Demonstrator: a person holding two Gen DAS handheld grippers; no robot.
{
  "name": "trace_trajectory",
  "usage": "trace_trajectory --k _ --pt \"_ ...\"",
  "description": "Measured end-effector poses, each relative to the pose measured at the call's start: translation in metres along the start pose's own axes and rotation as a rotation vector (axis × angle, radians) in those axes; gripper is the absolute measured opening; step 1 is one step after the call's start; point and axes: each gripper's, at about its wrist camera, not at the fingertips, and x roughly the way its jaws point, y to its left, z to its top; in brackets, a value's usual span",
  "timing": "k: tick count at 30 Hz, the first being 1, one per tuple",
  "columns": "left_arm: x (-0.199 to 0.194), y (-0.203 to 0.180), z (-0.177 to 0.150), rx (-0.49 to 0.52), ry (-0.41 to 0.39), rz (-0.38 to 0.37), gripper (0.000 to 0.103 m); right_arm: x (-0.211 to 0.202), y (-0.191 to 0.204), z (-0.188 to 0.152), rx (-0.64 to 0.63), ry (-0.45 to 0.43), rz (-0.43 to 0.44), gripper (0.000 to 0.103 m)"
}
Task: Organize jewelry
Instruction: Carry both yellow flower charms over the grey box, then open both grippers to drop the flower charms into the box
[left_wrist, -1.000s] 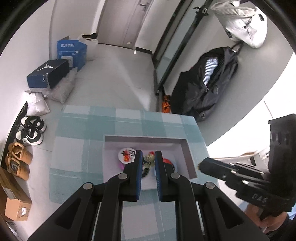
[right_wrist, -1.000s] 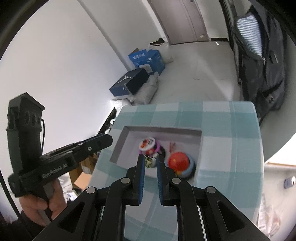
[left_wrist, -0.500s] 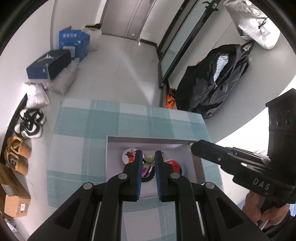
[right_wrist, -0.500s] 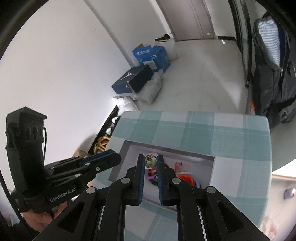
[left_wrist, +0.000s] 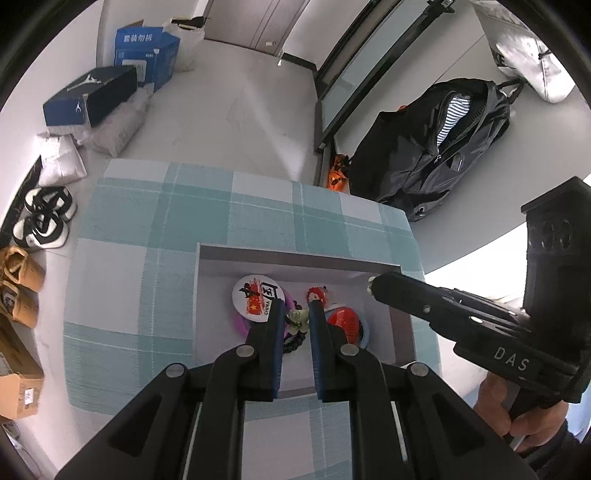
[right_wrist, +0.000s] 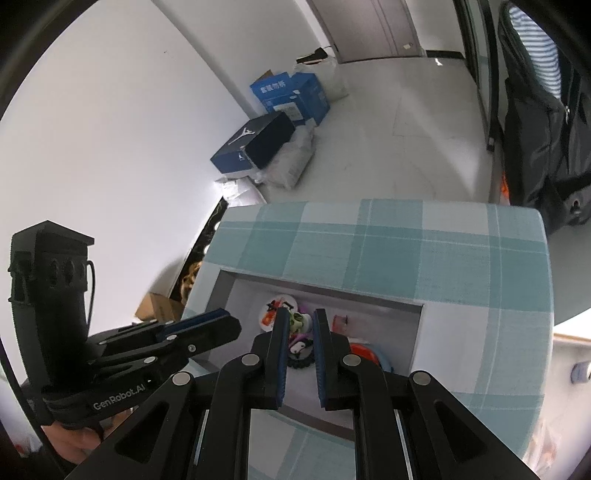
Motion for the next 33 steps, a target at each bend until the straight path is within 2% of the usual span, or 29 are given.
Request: trace_trajectory --k 10,13,16,18,20,24,33 --pt "0.012 -0.001 0.007 -0.058 0.022 -0.061 0.010 0.001 -0.008 -0.002 0.046 0.009 0.015 0.014" --pt "0.016 0.002 0.008 -0.089 0.072 -0.068 0.029 -0.003 -0.006 -0.002 0.032 -0.009 0.010 0.014" --pt "0.011 0.006 0.006 -0.102 0.053 -0.067 0.046 -0.006 -0.008 -0.002 0.030 -0.017 0.008 0.015" --pt "0.007 0.006 0.006 -0.090 0.042 -0.046 0.049 -0.008 -0.009 -0.002 0.029 -0.023 -0.001 0.017" --pt "0.002 0.007 0.005 -0.086 0.031 -0.037 0.050 -0.011 -0.011 -0.002 0.031 -0.036 -0.012 0.026" --pt "-0.006 0.004 0.005 -0.072 -0.006 0.014 0.050 -0.019 -0.012 -0.002 0.026 -0.065 -0.024 0.033" --pt "-0.031 -0.001 0.003 -0.027 -0.121 0.143 0.050 -0.033 -0.009 -0.007 0.016 -0.109 -0.038 0.066"
